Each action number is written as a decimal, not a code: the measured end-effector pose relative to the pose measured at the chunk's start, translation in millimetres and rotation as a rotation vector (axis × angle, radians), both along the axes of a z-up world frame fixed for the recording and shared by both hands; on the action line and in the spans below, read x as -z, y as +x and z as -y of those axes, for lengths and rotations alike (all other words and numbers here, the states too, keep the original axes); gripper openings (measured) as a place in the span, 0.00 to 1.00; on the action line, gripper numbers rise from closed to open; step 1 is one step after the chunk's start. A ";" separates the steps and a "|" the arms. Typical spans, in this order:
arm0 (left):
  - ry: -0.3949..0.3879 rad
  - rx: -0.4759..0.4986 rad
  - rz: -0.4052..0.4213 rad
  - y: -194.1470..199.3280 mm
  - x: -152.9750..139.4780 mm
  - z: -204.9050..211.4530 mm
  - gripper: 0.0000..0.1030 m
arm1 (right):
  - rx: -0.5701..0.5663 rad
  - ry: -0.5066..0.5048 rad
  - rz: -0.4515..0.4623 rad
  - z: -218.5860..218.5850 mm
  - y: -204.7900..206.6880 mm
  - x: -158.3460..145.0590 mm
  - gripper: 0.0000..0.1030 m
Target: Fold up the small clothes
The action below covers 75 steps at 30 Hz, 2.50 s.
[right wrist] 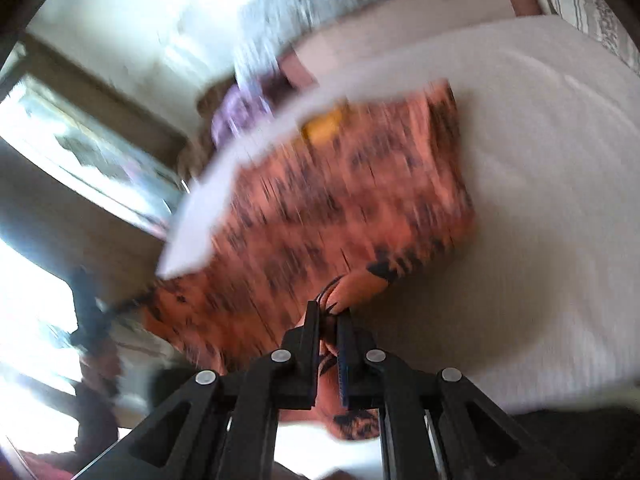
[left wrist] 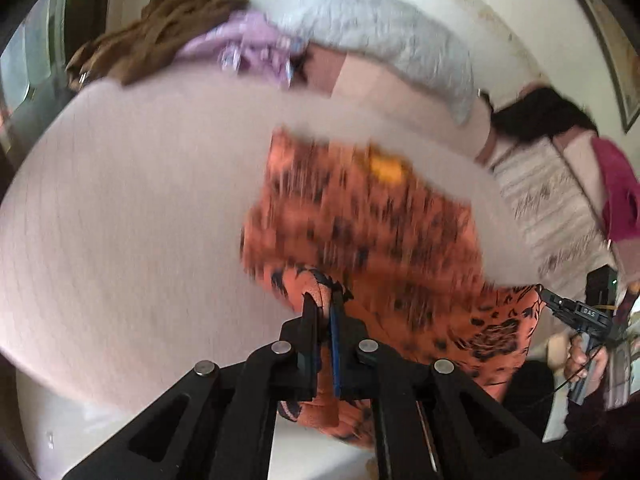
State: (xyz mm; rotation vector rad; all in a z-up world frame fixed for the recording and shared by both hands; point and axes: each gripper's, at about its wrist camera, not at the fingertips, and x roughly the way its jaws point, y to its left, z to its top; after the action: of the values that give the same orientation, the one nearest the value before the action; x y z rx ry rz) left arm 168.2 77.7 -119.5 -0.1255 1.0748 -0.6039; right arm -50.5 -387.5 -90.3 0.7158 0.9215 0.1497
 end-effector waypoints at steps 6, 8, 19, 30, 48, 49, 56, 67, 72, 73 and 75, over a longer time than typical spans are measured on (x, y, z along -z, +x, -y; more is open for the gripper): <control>0.036 -0.114 0.024 154.9 4.5 55.2 0.25 | 0.287 0.054 0.111 95.4 107.1 -14.1 0.14; 0.124 -0.294 0.007 186.8 40.6 59.6 0.47 | 0.411 0.034 0.081 125.4 141.1 18.3 0.36; 0.126 -0.401 0.102 94.5 107.6 96.8 0.51 | 0.232 -0.114 0.005 49.0 163.1 54.7 0.65; 0.313 -0.344 0.164 130.8 102.2 89.5 0.51 | 0.183 -0.439 -0.099 -37.0 279.2 60.6 0.43; 0.294 -0.239 0.209 118.3 85.3 91.8 0.59 | 0.048 -0.238 -0.069 -70.9 233.7 56.8 0.61; 0.331 -0.206 0.175 121.3 96.6 98.9 0.59 | 0.077 -0.238 -0.099 -54.9 225.1 63.9 0.61; 0.407 -0.178 0.180 103.0 102.1 106.0 0.60 | 0.243 -0.098 -0.213 14.4 123.1 92.7 0.29; 0.439 -0.160 0.211 71.3 98.5 117.8 0.66 | 0.232 -0.172 -0.256 -1.4 126.8 95.9 0.30; 0.411 -0.181 0.301 67.1 79.8 118.6 0.66 | 0.238 -0.247 -0.134 0.4 138.3 51.5 0.30; 0.407 -0.184 0.309 67.5 77.3 118.7 0.66 | 0.245 -0.255 -0.126 3.5 145.2 49.4 0.30; 0.390 -0.190 0.309 68.2 74.4 117.4 0.66 | 0.267 -0.270 -0.141 12.0 167.1 53.7 0.30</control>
State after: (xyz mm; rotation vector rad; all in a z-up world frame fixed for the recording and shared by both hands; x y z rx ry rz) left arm 236.3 -39.7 -193.9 0.1994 0.8494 -0.2245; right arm 116.7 -399.5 -144.0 0.5959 0.9492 -0.2598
